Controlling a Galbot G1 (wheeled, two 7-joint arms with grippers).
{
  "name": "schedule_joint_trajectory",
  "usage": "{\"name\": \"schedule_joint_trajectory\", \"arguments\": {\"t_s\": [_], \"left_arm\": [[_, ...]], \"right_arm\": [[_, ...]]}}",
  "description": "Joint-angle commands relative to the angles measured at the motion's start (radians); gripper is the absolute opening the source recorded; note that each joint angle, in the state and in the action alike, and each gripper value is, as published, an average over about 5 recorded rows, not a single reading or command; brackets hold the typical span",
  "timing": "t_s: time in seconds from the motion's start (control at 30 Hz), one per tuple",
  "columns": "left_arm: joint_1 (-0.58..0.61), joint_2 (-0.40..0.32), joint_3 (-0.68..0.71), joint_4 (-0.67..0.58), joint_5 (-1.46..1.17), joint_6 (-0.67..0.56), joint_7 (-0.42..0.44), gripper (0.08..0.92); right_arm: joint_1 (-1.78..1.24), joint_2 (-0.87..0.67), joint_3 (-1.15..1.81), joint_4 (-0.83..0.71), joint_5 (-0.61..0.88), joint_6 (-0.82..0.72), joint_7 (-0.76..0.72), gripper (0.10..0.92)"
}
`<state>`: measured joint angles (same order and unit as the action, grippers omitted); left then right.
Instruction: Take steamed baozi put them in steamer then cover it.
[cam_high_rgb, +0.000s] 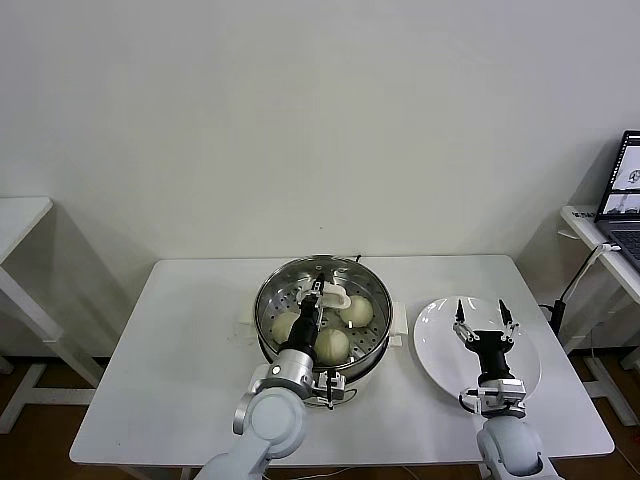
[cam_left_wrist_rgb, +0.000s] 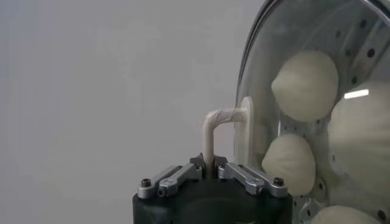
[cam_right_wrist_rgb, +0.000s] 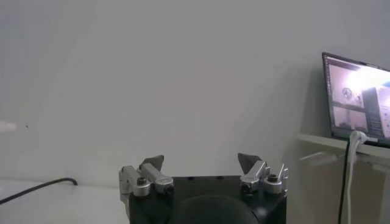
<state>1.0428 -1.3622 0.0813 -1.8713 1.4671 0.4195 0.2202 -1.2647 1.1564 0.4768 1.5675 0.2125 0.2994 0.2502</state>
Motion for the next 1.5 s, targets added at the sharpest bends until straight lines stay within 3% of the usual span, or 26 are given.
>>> {"name": "schedule_joint_trajectory", "arguments": {"t_s": [0.03, 0.27, 0.7, 0.87, 0.97, 1.07, 1.2, 1.3, 1.5], "left_arm": [[0.007, 0.002, -0.01, -0.008, 0.009, -0.001, 0.014, 0.213], [0.032, 0.026, -0.021, -0.093, -0.021, 0.006, 0.003, 0.397], [0.172, 0.179, -0.025, -0.389, -0.242, 0.031, 0.03, 0.765], [0.234, 0.216, -0.071, -0.462, -0.333, 0.025, 0.02, 0.82], [0.279, 0.219, -0.172, -0.484, -0.458, 0.006, -0.082, 0.822], [0.316, 0.203, -0.3, -0.463, -0.698, -0.039, -0.256, 0.823], [0.344, 0.156, -0.452, -0.34, -1.026, -0.215, -0.45, 0.823], [0.355, 0.125, -0.546, -0.213, -1.214, -0.383, -0.474, 0.823], [0.367, 0.079, -0.686, -0.029, -1.396, -0.626, -0.378, 0.823]], "right_arm": [[-0.002, -0.002, 0.0, 0.002, -0.001, 0.001, 0.001, 0.823], [0.0, 0.0, -0.004, 0.001, -0.003, 0.001, 0.001, 0.823], [0.007, -0.013, -0.003, 0.01, -0.017, -0.013, 0.005, 0.823], [-0.005, -0.027, -0.008, 0.035, 0.0, -0.051, 0.012, 0.823], [-0.019, -0.032, -0.011, 0.063, 0.04, -0.073, 0.002, 0.823], [-0.039, -0.035, -0.01, 0.095, 0.092, -0.083, -0.024, 0.823], [-0.06, -0.037, -0.005, 0.123, 0.132, -0.089, -0.041, 0.823], [-0.072, -0.04, -0.002, 0.131, 0.143, -0.094, -0.044, 0.823], [-0.095, -0.036, 0.003, 0.144, 0.152, -0.111, -0.04, 0.823]]}}
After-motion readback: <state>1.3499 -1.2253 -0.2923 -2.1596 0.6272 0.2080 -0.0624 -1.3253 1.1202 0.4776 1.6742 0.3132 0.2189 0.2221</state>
